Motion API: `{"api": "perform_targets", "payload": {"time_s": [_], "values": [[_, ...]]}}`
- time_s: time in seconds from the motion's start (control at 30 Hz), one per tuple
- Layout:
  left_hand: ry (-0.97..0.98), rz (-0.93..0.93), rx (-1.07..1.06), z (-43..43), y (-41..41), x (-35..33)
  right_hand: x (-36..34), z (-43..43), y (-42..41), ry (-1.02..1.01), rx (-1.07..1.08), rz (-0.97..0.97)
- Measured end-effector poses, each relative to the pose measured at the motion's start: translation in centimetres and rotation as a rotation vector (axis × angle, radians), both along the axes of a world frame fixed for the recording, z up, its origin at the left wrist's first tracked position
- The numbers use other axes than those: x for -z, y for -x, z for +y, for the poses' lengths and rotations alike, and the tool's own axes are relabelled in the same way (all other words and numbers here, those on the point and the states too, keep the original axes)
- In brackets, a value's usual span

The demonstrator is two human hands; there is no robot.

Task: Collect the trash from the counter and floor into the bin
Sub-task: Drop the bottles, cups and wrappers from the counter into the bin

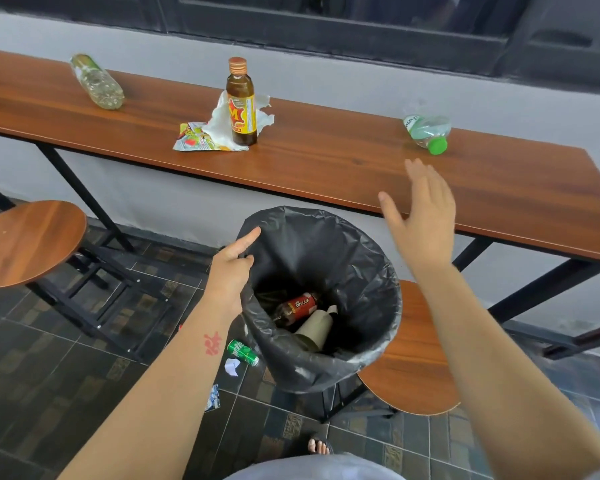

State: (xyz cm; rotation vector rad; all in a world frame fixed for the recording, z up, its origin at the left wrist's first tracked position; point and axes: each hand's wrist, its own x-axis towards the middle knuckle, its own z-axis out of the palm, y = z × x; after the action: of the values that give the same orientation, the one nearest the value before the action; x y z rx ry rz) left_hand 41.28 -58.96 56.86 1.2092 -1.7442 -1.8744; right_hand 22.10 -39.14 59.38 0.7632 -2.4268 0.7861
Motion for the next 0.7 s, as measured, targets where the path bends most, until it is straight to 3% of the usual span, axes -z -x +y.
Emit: {"api": "perform_targets", "payload": {"time_s": [0.1,0.33,0.7], "values": [[-0.027,-0.003,-0.021,0.2,0.6,-0.1,-0.6,-0.2,4.5,-0.059,0.077,-0.033],[-0.07,0.032,-0.078,0.2,2.1,0.7,-1.2,-1.3,11.5,-0.097,0.208,-0.388],[-0.072,0.058,-0.107,0.2,3.1,1.4,-2.2,-3.3,15.7,-0.062,0.218,-0.371]]}}
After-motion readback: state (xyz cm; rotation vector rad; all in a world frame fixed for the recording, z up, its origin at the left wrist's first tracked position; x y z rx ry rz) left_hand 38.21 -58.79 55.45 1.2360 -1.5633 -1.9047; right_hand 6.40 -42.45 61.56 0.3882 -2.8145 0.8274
